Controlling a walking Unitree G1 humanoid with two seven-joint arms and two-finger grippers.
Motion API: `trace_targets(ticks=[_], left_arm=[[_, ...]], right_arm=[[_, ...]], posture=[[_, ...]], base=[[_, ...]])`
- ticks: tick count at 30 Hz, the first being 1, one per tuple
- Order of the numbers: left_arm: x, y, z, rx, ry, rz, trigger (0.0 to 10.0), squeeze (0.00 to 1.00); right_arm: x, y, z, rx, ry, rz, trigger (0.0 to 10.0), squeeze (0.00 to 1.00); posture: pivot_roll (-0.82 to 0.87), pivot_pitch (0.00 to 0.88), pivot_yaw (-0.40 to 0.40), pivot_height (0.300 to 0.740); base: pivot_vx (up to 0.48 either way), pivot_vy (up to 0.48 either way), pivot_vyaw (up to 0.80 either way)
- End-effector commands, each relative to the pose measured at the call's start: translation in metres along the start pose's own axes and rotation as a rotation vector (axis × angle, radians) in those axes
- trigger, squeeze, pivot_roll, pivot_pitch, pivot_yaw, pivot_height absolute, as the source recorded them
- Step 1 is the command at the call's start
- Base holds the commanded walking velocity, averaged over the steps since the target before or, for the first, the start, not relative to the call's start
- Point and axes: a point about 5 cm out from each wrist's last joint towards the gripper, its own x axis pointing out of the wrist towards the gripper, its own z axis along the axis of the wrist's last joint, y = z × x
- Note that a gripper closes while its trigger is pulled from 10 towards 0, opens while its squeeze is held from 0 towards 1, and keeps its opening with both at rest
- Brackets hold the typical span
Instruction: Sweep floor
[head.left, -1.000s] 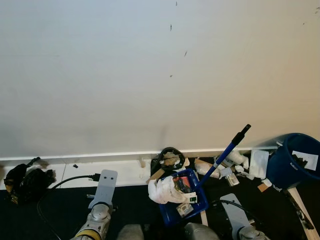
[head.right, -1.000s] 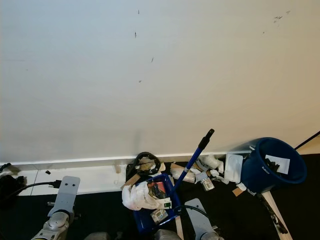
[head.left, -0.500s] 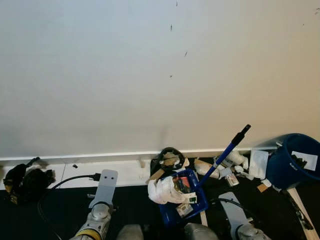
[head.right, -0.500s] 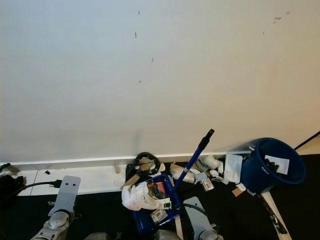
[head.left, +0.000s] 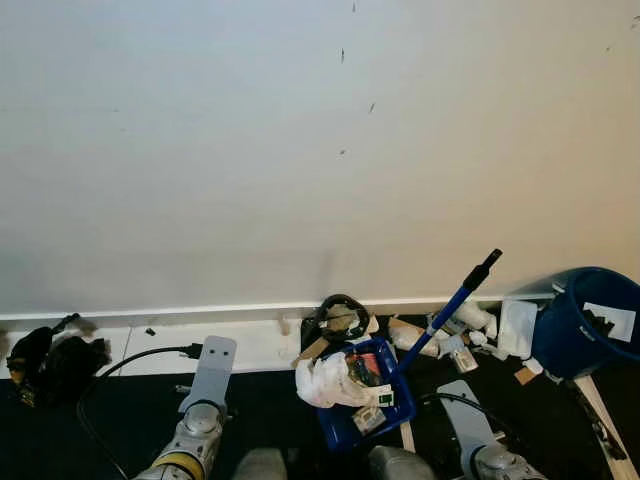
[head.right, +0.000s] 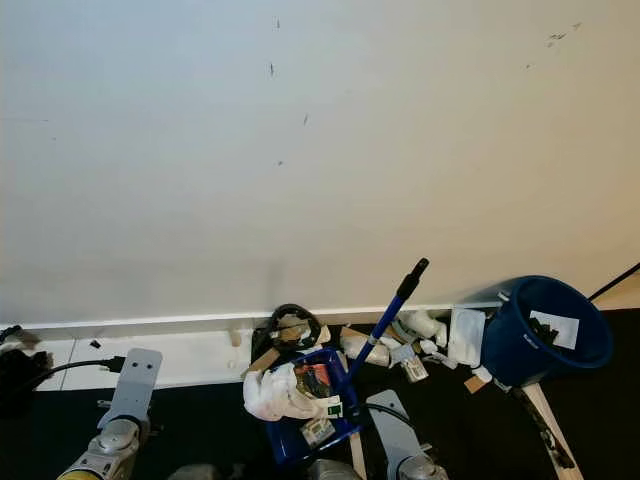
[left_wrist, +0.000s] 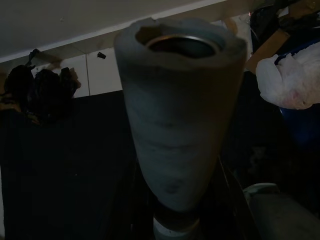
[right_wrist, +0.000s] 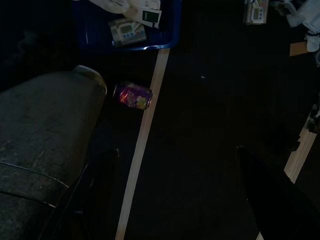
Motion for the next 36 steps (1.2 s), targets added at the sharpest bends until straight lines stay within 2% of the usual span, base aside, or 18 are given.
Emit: trace_targets(ticks=[1,7,9,12,19,24,29,35,36], left_arm=[[-0.003,-0.003,-0.013,0.045,0.048,-0.009,10.0,0.00],[-0.003,-0.002,-0.014,0.031,0.048,-0.005,10.0,0.00],[-0.004,-0.001,-0.017,0.027,0.057,-0.004,10.0,0.00],[-0.005,-0.003,-0.020,0.046,0.065,-0.026,10.0,0.00],[-0.005,-0.003,-0.020,0.008,0.069,-0.018,10.0,0.00],[-0.005,-0.005,-0.016,0.035,0.032,-0.029,10.0,0.00],[-0.005,-0.005,-0.014,0.005,0.013,-0.032,10.0,0.00],[-0.004,-0.006,-0.011,0.030,0.000,-0.071,10.0,0.00],[-0.003,-0.004,-0.009,0.047,0.001,-0.046,10.0,0.00]], right_arm=[[-0.001,-0.005,-0.003,0.011,0.011,-0.010,10.0,0.00],[-0.001,-0.007,-0.004,0.029,0.007,-0.013,10.0,0.00],[-0.001,-0.008,-0.003,-0.016,0.006,-0.004,10.0,0.00],[-0.001,-0.012,0.002,-0.014,-0.024,-0.012,10.0,0.00],[-0.001,-0.017,0.006,-0.028,-0.038,-0.011,10.0,0.00],[-0.002,-0.024,0.006,0.039,-0.067,-0.027,10.0,0.00],[-0.003,-0.026,0.003,0.034,-0.059,-0.027,10.0,0.00],[-0.004,-0.028,0.002,0.063,-0.069,-0.045,10.0,0.00],[-0.003,-0.023,0.001,0.033,-0.063,-0.054,10.0,0.00]], posture=[[0.17,0.000,-0.096,0.740],[0.18,0.000,-0.111,0.740],[0.18,0.000,-0.108,0.740],[0.19,0.000,-0.117,0.740],[0.19,0.000,-0.124,0.740],[0.19,0.000,-0.118,0.740],[0.17,0.000,-0.106,0.740],[0.17,0.000,-0.098,0.740],[0.18,0.000,-0.106,0.740]], base=[[0.000,0.000,0.00],[0.000,0.000,0.00],[0.000,0.000,0.00],[0.000,0.000,0.00],[0.000,0.000,0.00],[0.000,0.000,0.00],[0.000,0.000,0.00],[0.000,0.000,0.00],[0.000,0.000,0.00]])
